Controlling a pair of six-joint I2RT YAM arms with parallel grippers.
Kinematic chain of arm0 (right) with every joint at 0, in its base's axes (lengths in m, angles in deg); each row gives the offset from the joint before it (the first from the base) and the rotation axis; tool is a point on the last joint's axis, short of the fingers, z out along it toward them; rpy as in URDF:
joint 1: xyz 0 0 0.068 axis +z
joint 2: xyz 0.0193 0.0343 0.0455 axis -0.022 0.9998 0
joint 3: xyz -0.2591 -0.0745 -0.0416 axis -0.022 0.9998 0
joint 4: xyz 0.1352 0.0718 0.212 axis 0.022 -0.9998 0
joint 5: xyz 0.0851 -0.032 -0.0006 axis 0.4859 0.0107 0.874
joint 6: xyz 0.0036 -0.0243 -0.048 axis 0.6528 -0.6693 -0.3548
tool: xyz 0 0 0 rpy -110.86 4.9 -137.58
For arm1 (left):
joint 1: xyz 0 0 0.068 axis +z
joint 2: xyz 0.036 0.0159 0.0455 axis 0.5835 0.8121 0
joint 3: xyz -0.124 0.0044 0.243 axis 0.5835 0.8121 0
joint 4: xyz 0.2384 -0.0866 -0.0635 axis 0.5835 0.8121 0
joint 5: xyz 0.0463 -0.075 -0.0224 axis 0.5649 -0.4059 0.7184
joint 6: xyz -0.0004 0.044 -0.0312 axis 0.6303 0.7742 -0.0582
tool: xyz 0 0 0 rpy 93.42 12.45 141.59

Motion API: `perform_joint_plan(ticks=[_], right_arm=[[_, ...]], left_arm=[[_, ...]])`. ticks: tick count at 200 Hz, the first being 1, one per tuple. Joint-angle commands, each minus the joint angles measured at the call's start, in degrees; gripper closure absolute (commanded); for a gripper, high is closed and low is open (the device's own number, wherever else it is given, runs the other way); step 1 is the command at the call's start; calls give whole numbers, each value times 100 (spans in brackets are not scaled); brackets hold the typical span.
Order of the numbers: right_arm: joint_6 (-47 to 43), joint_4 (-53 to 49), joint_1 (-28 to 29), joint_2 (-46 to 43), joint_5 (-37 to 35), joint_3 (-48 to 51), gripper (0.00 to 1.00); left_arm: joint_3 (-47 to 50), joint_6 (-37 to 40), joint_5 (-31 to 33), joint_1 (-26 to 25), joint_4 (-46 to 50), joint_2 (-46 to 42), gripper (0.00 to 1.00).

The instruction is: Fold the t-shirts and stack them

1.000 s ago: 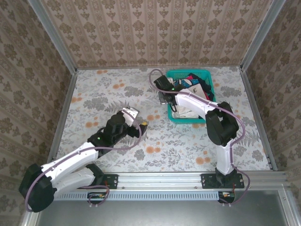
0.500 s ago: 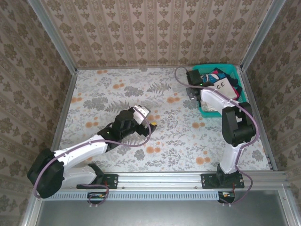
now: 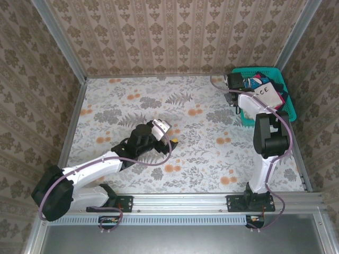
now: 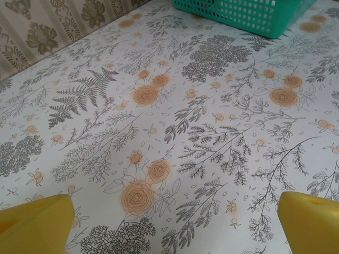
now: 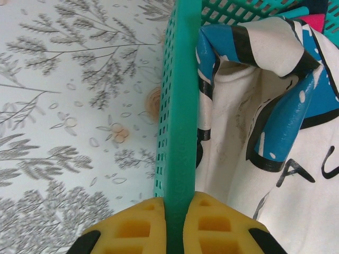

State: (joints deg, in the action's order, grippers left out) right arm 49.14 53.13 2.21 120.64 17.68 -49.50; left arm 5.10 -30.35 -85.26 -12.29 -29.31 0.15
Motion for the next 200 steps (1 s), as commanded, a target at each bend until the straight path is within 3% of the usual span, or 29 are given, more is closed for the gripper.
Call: perform_joint_plan(ticks=[1, 39, 59, 77, 104, 146, 200], right_arm=[[-317, 70, -177, 206, -324, -258, 100], [-403, -44, -253, 307, -348, -515, 96], [-97, -133, -190, 65, 42, -511, 73], [401, 112, -177, -538, 821, -206, 41], [983, 639, -275, -1189, 1232, 239, 22], [1757, 743, -878, -1116, 1245, 314, 20], [1844, -27, -1260, -21, 1908, -618, 36]], left_arm=[[-171, 154, -41, -47, -168, 36, 0], [-193, 145, -82, -57, -230, 83, 0], [-214, 145, -108, -61, -265, 141, 0], [-256, 150, -161, -69, -309, 189, 0], [-302, 229, -194, -142, -401, 268, 0], [-429, 492, -104, -349, -448, 454, 0], [-454, 488, -154, -396, -479, 606, 0]])
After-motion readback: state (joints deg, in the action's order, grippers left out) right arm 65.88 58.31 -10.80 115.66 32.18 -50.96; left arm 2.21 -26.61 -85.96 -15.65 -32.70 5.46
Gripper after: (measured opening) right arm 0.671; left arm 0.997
